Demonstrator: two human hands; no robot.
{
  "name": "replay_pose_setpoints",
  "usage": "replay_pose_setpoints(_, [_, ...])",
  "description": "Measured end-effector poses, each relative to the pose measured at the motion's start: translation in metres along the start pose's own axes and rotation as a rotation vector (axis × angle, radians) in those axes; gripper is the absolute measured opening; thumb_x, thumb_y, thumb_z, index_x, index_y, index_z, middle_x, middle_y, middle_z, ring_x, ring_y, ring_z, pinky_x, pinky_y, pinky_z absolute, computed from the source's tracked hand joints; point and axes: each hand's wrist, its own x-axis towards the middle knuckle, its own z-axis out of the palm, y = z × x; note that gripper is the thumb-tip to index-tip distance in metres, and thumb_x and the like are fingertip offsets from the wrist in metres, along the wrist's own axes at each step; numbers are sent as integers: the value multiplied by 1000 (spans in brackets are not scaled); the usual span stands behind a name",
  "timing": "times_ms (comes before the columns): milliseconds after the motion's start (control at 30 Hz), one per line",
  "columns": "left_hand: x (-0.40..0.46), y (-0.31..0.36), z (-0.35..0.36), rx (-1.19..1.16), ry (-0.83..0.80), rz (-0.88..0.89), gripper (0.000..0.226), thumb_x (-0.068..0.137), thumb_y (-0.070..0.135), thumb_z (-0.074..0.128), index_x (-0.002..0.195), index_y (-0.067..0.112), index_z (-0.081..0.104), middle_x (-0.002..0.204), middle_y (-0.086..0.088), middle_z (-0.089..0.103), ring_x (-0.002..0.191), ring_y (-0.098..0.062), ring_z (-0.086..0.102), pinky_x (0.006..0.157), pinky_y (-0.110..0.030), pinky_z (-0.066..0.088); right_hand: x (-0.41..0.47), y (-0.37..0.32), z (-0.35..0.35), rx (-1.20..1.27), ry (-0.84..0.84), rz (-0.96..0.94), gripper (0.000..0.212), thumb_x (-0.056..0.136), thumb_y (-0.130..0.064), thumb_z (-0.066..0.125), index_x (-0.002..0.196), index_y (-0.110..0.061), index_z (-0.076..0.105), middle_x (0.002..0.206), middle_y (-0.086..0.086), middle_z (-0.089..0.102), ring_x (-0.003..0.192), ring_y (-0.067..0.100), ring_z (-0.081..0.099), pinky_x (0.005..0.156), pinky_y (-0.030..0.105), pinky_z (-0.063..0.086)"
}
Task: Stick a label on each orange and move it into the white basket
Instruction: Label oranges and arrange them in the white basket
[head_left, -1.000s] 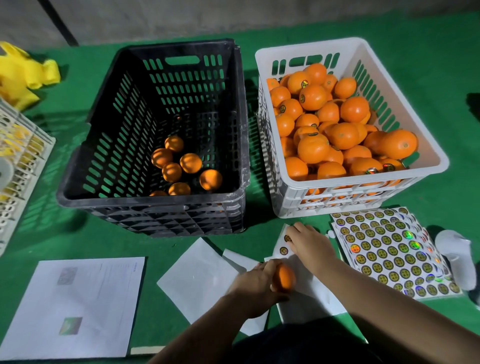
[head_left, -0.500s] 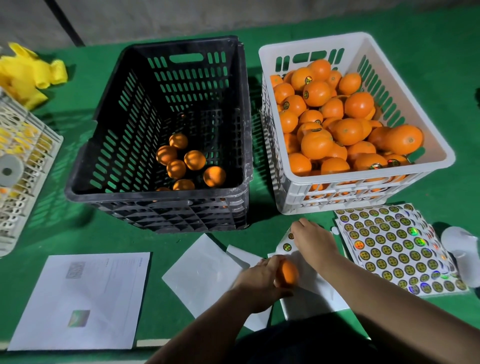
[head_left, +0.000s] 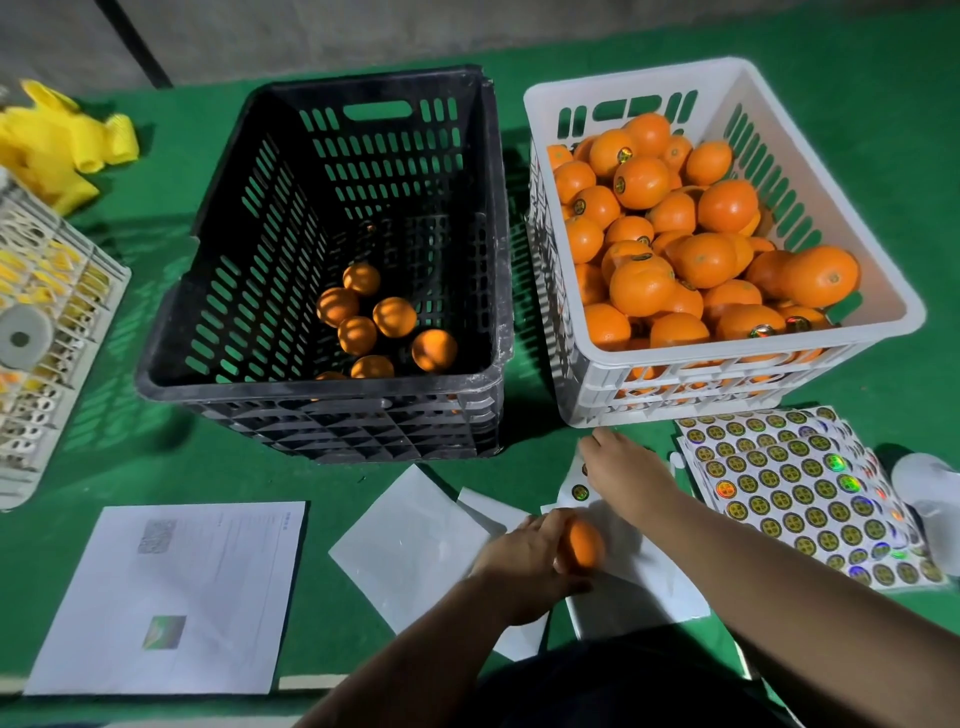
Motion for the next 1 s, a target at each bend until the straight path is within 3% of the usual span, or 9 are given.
replay_pose_setpoints(233, [1,0,1,-4,1,-11,88,82,74,65,149,47,15,147,0,54,124,-30,58,98,-46,52,3,1,7,-96,-18,-65,47,93,-4,61,138,-8,49,126,11,60,115,27,63,91,37,57])
replay_pose_setpoints(400, [0,1,1,5,9,-11,89,81,76,64,149,47,16,147,0,55,124,-30,59,98,-46,51,0,2,5,-66,-15,-52,42,97,-10,58,138,-11,49,128,8,58,117,26,62,93,35,55])
replay_pose_setpoints(533, [0,2,-1,11,4,-7,87,83,74,64,150,45,16,147,0,55,124,-30,58,97,-46,51,-3,-1,1,-30,12,-26,35,98,-16,59,132,-14,52,126,6,56,112,24,62,86,34,55])
replay_pose_setpoints(700, [-1,4,-3,35,-3,-4,87,85,73,64,150,43,16,148,-2,54,125,-31,58,98,-47,52,-6,-4,-4,-65,-10,-3,44,89,-7,68,130,-11,52,123,8,57,105,25,66,79,32,55])
replay_pose_setpoints(1000, [-2,5,-2,24,-4,-19,85,84,73,64,149,44,17,146,-1,55,124,-31,59,98,-46,51,-3,-9,-12,16,-52,77,27,97,-6,59,124,-10,58,113,8,66,102,23,68,82,31,54])
